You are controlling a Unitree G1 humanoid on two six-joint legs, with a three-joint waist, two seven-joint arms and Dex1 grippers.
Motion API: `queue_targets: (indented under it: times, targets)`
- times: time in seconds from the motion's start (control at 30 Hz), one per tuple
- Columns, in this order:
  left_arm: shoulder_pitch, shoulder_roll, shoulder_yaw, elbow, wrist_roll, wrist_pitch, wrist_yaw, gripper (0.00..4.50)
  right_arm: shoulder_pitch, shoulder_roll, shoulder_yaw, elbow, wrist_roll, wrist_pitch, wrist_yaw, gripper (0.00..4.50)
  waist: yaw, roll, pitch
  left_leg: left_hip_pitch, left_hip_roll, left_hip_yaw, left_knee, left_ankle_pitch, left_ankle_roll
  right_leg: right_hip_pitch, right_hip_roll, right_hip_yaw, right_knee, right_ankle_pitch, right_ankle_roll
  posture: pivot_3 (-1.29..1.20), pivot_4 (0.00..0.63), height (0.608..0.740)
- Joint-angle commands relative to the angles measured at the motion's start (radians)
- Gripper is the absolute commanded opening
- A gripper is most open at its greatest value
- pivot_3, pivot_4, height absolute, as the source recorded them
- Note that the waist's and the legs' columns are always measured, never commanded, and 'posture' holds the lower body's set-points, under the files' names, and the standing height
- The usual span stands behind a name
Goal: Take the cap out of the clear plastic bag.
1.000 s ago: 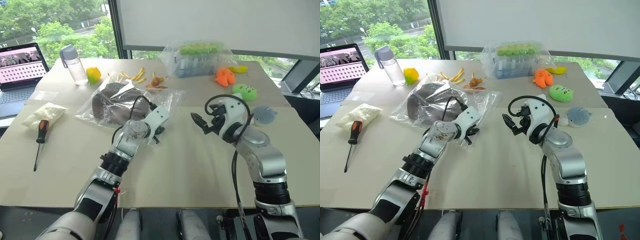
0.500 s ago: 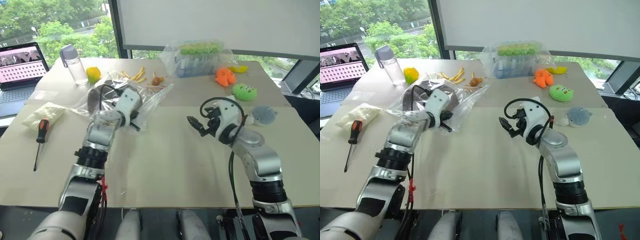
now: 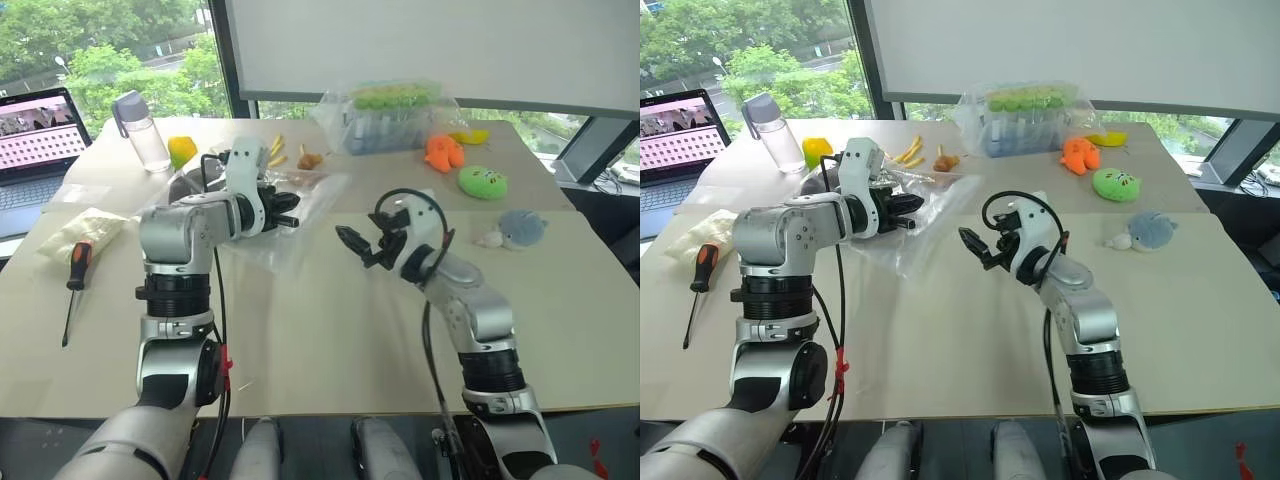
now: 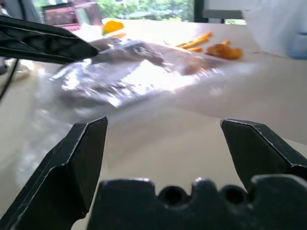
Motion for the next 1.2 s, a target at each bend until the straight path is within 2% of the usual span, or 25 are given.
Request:
queue_targets:
  times: [0.03, 0.1, 0.23, 0.37, 0.53, 0.63, 0.8, 0.97, 1.07, 1.13, 1.2]
  targets:
    - [-0.027, 0.001, 0.012, -0.072, -0.064, 0.057, 0.011, 0.06, -0.042, 0.045, -0.043, 0.018, 0.058, -0.047, 0.005, 4.50, 0.000, 0.000, 0.000, 0.000, 0.000, 0.000, 0.000, 0.000, 0.000, 0.000, 0.000, 0.000, 0.000, 0.000, 0.000, 0.00, 0.150, 0.740]
    - [-0.027, 0.012, 0.002, -0.097, -0.089, 0.091, 0.006, 0.06, -0.057, 0.068, -0.055, 0.052, 0.071, -0.058, 0.003, 4.50, 0.001, 0.000, 0.000, 0.000, 0.000, 0.000, -0.001, 0.000, 0.000, 0.000, 0.000, 0.000, -0.001, 0.000, 0.000, 0.00, 0.150, 0.740]
    - [0.018, 0.089, -0.121, -0.132, -0.079, 0.052, -0.025, 0.06, -0.065, 0.082, -0.063, 0.073, 0.081, -0.057, 0.003, 4.50, -0.001, 0.000, 0.000, 0.000, 0.000, 0.000, -0.001, 0.000, 0.000, -0.001, 0.000, 0.000, 0.000, 0.000, 0.000, 0.00, 0.150, 0.740]
    - [0.013, 0.098, -0.133, -0.124, -0.081, 0.029, -0.003, 0.06, -0.055, 0.098, -0.078, 0.090, 0.120, -0.036, 0.010, 4.50, -0.001, 0.000, 0.000, 0.000, 0.000, 0.000, -0.001, 0.000, 0.000, -0.001, 0.000, 0.000, 0.000, 0.000, 0.000, 0.00, 0.150, 0.740]
    - [-0.001, 0.172, -0.196, -0.096, -0.048, -0.069, -0.027, 0.06, -0.051, 0.118, -0.110, 0.126, 0.161, -0.051, 0.007, 4.50, -0.002, 0.000, 0.000, 0.000, 0.000, 0.000, -0.002, 0.000, 0.000, -0.001, 0.000, 0.000, 0.000, 0.000, 0.000, 0.00, 0.150, 0.740]
    - [0.003, 0.261, -0.260, -0.079, -0.024, -0.153, -0.098, 0.06, -0.048, 0.114, -0.105, 0.133, 0.152, -0.058, 0.018, 4.50, -0.004, 0.000, 0.000, 0.000, 0.000, 0.000, -0.002, 0.000, 0.000, -0.002, 0.000, 0.000, 0.000, 0.000, 0.000, 0.00, 0.150, 0.740]
    - [0.007, 0.414, -0.300, -0.041, -0.055, -0.236, -0.286, 0.06, -0.061, 0.098, -0.071, 0.193, 0.070, -0.138, 0.011, 4.50, -0.007, 0.001, 0.000, 0.000, 0.000, 0.000, -0.003, 0.000, 0.000, -0.003, 0.000, 0.000, 0.000, 0.000, -0.001, 0.00, 0.150, 0.740]
    - [0.021, 0.460, -0.324, 0.053, -0.007, -0.336, -0.323, 0.06, -0.082, 0.085, -0.025, 0.251, 0.013, -0.184, 0.037, 4.50, -0.005, 0.001, 0.000, 0.000, 0.000, 0.000, -0.005, 0.000, 0.000, -0.003, 0.000, 0.000, -0.001, -0.001, -0.002, 0.00, 0.150, 0.740]
    - [0.079, 0.498, -0.414, 0.019, 0.079, -0.517, -0.375, 0.06, -0.077, 0.082, -0.004, 0.245, -0.005, -0.187, 0.037, 4.50, -0.005, 0.001, 0.000, 0.000, 0.000, 0.000, -0.005, 0.000, 0.000, -0.003, 0.000, 0.000, -0.001, -0.001, -0.002, 0.00, 0.150, 0.740]
    - [0.149, 0.556, -0.466, -0.021, 0.143, -0.761, -0.467, 0.06, -0.070, 0.082, -0.010, 0.236, 0.002, -0.181, 0.032, 4.50, -0.005, 0.001, 0.000, 0.000, 0.000, 0.000, -0.007, 0.000, 0.000, -0.003, 0.000, 0.000, -0.002, -0.001, -0.003, 0.00, 0.150, 0.740]
    - [0.206, 0.602, -0.469, -0.048, 0.150, -0.917, -0.556, 0.06, -0.063, 0.077, -0.012, 0.232, 0.002, -0.177, 0.032, 4.50, -0.005, 0.001, 0.000, 0.000, 0.000, 0.000, -0.009, 0.000, 0.000, -0.004, 0.000, 0.001, -0.002, -0.002, -0.004, 0.00, 0.150, 0.740]
